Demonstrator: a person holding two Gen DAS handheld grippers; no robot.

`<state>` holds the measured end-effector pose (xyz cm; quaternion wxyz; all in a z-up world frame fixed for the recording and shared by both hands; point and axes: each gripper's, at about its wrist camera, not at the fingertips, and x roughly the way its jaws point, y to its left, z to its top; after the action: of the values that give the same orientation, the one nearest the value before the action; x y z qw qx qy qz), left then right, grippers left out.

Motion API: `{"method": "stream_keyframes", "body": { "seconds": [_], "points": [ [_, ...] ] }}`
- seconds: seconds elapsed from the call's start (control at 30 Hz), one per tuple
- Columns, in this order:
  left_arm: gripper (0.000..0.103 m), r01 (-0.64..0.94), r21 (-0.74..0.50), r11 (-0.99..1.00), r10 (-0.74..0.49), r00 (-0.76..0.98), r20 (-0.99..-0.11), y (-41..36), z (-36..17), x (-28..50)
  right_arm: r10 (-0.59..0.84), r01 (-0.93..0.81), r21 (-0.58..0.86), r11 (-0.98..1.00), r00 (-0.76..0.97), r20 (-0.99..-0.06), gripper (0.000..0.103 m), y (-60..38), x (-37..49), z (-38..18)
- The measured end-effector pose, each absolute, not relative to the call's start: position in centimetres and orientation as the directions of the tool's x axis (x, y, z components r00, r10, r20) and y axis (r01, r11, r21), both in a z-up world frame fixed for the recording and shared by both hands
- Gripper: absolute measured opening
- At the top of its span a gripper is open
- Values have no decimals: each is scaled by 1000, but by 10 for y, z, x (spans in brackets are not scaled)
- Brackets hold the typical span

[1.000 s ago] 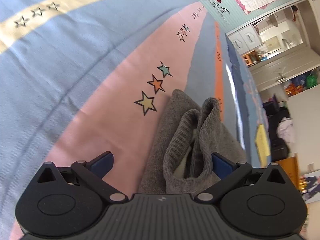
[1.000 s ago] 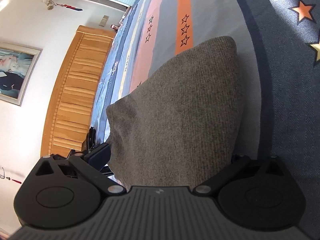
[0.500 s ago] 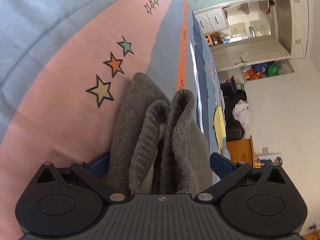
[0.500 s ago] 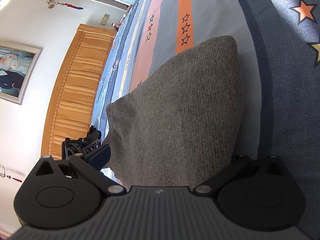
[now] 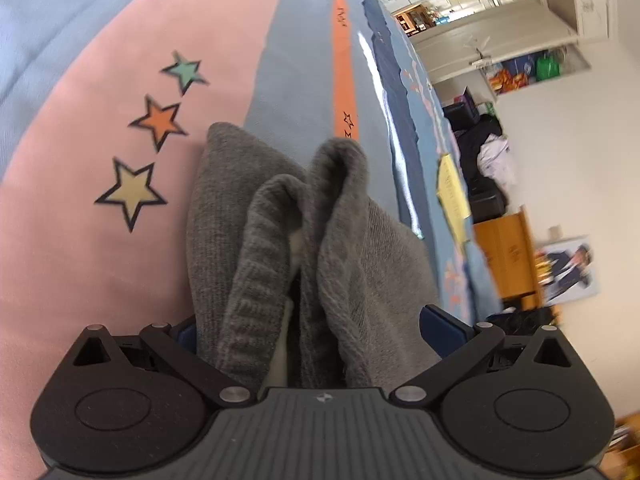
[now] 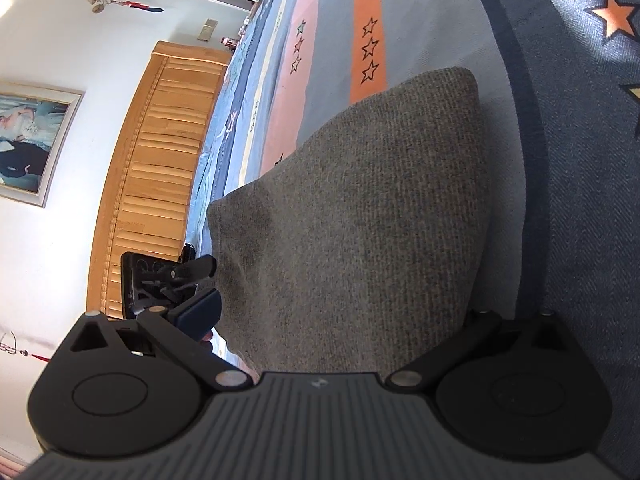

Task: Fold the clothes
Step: 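Lift the folded grey sweater with both grippers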

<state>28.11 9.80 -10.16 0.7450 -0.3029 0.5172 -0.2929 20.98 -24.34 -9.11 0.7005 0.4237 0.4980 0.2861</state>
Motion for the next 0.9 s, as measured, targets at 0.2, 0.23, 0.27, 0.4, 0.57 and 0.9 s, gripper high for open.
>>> {"method": "stream_keyframes", "body": {
  "seconds": [0.2,0.23,0.27,0.4,0.57,0.9],
  "points": [
    [92,126,-676,726,-670,355,-653,93,-88,266,799,17,865,502,375,-471,103,-237,207,-89],
    [83,125,-663,738,-656,365,-661,93,-86,264,792,1,857,516,380,-478,103,-234,205,-87],
    [77,123,-651,749,-642,375,-669,93,-84,261,783,-14,846,532,387,-486,100,-232,202,-86],
    [56,115,-597,794,-584,416,-697,91,-75,251,692,36,799,600,476,-542,40,-238,187,-87],
    [48,121,-518,847,-510,461,-726,83,-57,241,620,0,755,656,571,-538,35,-227,168,-83],
    [39,142,-603,785,-574,536,-620,106,-25,212,619,-149,724,673,649,-442,32,-206,147,-31]
  ]
}}
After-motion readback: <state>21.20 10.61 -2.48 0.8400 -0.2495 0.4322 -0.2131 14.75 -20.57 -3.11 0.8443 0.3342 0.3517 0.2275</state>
